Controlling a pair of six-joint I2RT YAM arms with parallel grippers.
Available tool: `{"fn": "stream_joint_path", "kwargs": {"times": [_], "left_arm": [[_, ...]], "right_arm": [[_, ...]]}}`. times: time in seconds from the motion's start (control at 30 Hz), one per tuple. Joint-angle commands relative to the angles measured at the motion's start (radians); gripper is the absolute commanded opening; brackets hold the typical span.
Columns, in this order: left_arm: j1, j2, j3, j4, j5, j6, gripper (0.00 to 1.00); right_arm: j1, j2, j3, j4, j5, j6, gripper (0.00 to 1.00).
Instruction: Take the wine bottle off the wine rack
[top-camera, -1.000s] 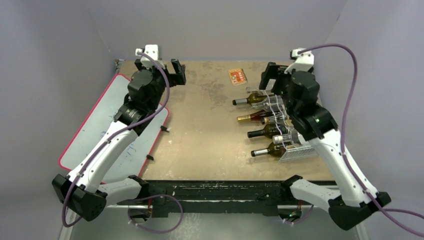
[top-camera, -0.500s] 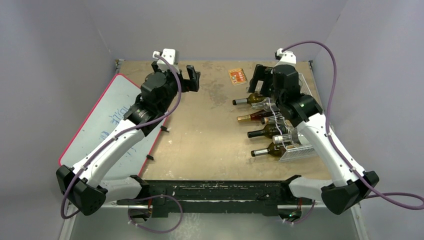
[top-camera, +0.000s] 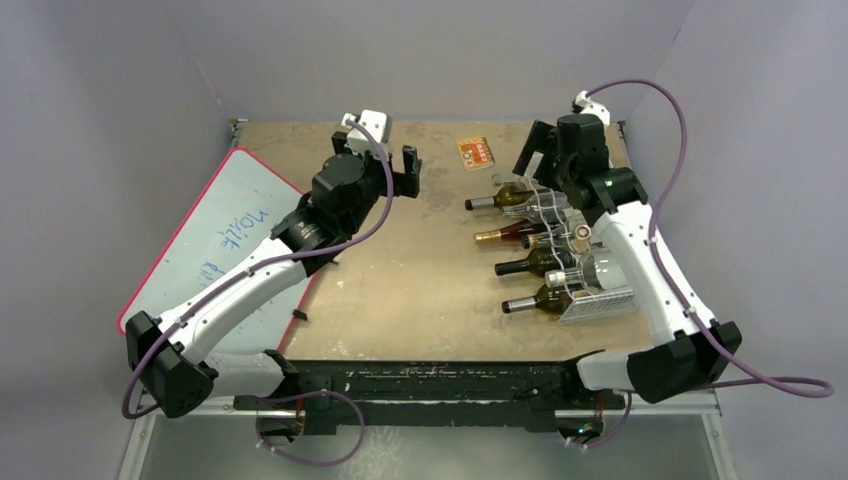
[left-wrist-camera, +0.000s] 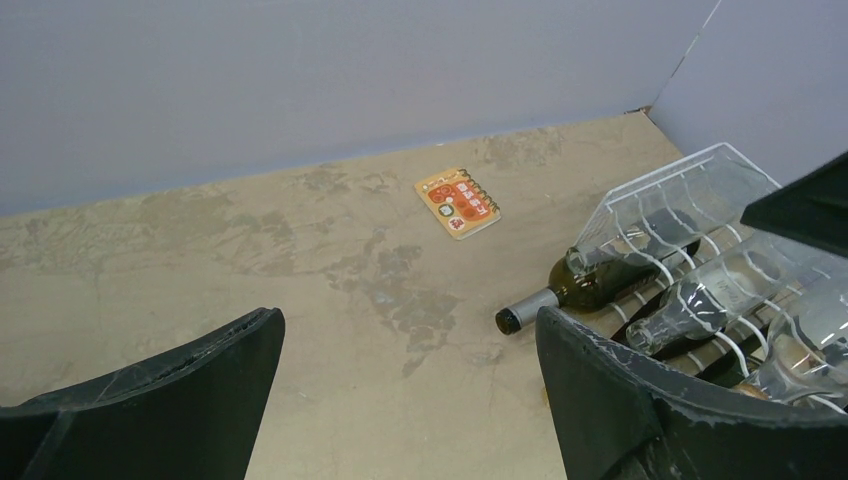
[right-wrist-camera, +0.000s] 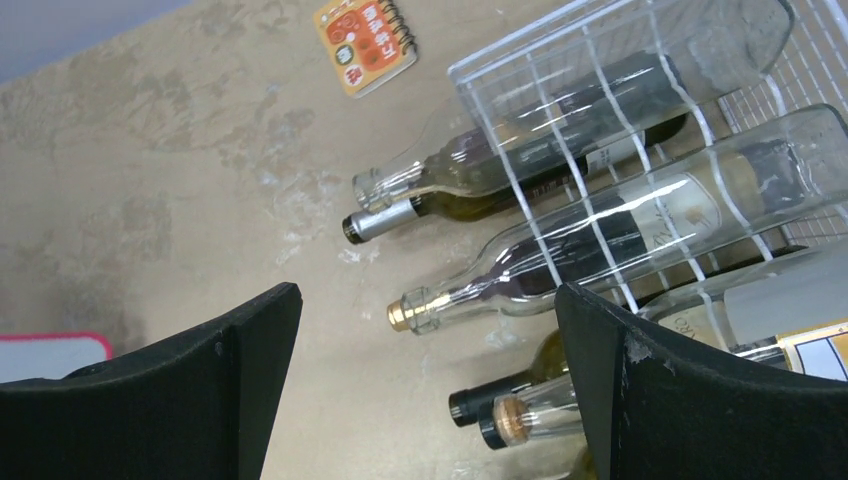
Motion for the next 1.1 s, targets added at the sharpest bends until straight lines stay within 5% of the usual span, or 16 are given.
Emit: {"fn": "stream_joint_path", "kwargs": {"times": [0.0,0.37,1.07], "left_arm": [[-0.013,-0.002,0.009,0.043,-0.036,0.019,0.95],[-0.071,0.036,0.006,0.043,-0.085,0.019,0.94],[-0.072,-0.002,0.015,0.034,-0.129,0.019,0.93]], "right_arm": [[-0.034,0.048,0.088,-0.005,0.034,0.147,1.00],[-0.063,0.284,0.393,-0.242,0.295,0.552,1.00],[-0.117,0.470,0.419,-0.208,0.176,0.773,0.98]]}}
